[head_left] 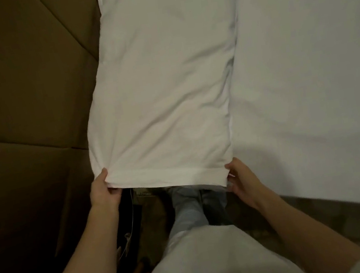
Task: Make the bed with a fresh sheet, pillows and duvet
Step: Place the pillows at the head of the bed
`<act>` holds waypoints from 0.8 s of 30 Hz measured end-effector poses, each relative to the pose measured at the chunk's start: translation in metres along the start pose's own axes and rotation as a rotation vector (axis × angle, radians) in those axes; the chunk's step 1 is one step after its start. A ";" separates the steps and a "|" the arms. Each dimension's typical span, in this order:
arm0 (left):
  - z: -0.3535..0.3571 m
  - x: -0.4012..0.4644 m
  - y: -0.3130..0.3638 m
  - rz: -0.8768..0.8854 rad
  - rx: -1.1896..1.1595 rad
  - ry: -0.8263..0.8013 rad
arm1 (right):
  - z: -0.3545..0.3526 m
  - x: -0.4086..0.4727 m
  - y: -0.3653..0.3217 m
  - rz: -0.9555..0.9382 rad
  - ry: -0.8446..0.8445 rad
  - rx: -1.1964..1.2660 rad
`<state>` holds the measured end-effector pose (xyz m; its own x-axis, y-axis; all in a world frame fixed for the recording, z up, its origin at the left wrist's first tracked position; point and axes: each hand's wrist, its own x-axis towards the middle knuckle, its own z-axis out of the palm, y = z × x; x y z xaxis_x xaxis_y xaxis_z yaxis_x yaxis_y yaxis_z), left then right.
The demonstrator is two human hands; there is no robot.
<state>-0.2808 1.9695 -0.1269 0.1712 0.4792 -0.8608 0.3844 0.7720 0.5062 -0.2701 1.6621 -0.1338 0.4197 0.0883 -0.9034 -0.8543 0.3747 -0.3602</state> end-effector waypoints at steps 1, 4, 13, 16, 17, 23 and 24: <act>-0.005 -0.001 0.002 0.013 -0.003 0.017 | 0.001 -0.002 0.001 -0.022 -0.027 0.051; -0.019 -0.002 0.002 0.008 0.026 0.088 | -0.006 -0.004 0.004 -0.053 -0.025 0.044; -0.004 0.033 -0.004 0.011 0.417 0.446 | -0.044 0.025 0.007 -0.004 0.466 -0.437; 0.028 0.020 0.012 0.426 0.893 0.422 | -0.026 0.051 -0.016 -0.048 0.479 -0.277; 0.038 0.016 0.015 0.645 1.007 0.302 | -0.017 0.060 -0.025 -0.047 0.466 -0.241; 0.133 0.008 0.042 1.337 1.538 -0.491 | 0.011 0.097 -0.069 0.058 0.293 -0.117; 0.151 0.008 0.043 1.385 1.611 -0.570 | 0.010 0.095 -0.073 0.048 0.278 -0.105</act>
<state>-0.1255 1.9435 -0.1196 0.9795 -0.1069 -0.1709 -0.0219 -0.8992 0.4369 -0.1644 1.6523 -0.1912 0.2906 -0.1582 -0.9437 -0.9040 0.2778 -0.3249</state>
